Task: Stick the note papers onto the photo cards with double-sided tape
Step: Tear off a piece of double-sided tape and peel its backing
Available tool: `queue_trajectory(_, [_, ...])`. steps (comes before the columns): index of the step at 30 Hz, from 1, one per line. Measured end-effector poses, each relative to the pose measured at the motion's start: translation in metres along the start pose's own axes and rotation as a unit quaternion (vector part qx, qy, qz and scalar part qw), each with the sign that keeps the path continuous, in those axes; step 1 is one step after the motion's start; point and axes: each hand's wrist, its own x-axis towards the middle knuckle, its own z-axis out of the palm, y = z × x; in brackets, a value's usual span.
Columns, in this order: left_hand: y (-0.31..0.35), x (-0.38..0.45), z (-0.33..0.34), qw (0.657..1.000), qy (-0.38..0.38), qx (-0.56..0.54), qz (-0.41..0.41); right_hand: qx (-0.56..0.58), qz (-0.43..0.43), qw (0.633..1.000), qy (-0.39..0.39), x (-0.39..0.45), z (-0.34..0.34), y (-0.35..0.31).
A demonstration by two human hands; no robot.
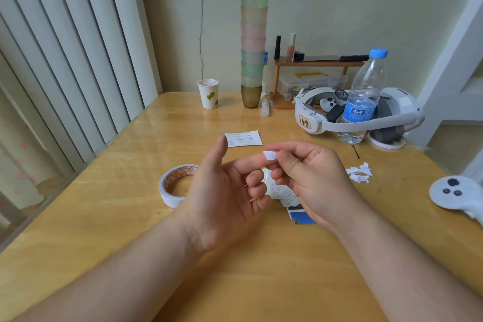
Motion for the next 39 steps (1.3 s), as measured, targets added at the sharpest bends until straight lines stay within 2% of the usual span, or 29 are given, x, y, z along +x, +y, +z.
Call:
queue_trajectory(3, [0.0,0.0,0.001,0.999,0.014,0.044,0.019,0.013,0.015,1.0,-0.003,-0.002,0.001,-0.002])
queue_trajectory(11, [-0.002,-0.001,0.002,0.999,0.003,0.044,0.016,-0.137,-0.062,0.988,0.035,0.0,-0.002,0.002])
queue_trajectory(14, [-0.002,-0.001,-0.002,0.988,0.022,0.136,0.065,-0.127,-0.061,0.99,0.008,-0.001,-0.004,0.0])
queue_trajectory(16, [-0.004,-0.001,-0.01,0.946,0.031,0.289,0.146,-0.078,-0.047,0.996,-0.012,-0.002,-0.003,0.0])
queue_trajectory(19, [-0.005,-0.001,-0.019,0.806,0.013,0.51,0.301,-0.025,-0.036,0.999,-0.011,-0.002,0.0,-0.001])
queue_trajectory(21, [-0.006,-0.003,-0.019,0.743,-0.007,0.558,0.37,0.017,-0.024,1.0,-0.01,-0.002,0.0,-0.003])
queue_trajectory(24, [-0.008,-0.002,-0.021,0.716,-0.014,0.581,0.388,0.056,-0.006,0.998,-0.002,-0.002,-0.002,-0.007])
queue_trajectory(27, [-0.011,0.001,-0.025,0.691,-0.01,0.612,0.385,0.021,-0.021,0.999,0.019,-0.002,-0.002,-0.007])
queue_trajectory(32, [-0.011,0.001,-0.025,0.696,-0.001,0.615,0.37,-0.056,-0.074,0.991,0.095,0.001,-0.003,-0.002])
queue_trajectory(34, [-0.01,0.001,-0.025,0.688,0.003,0.627,0.366,-0.088,-0.088,0.988,0.093,0.0,-0.003,-0.001])
queue_trajectory(39, [-0.011,0.0,-0.024,0.639,0.012,0.691,0.339,-0.096,-0.077,0.99,0.072,-0.001,0.001,0.001])
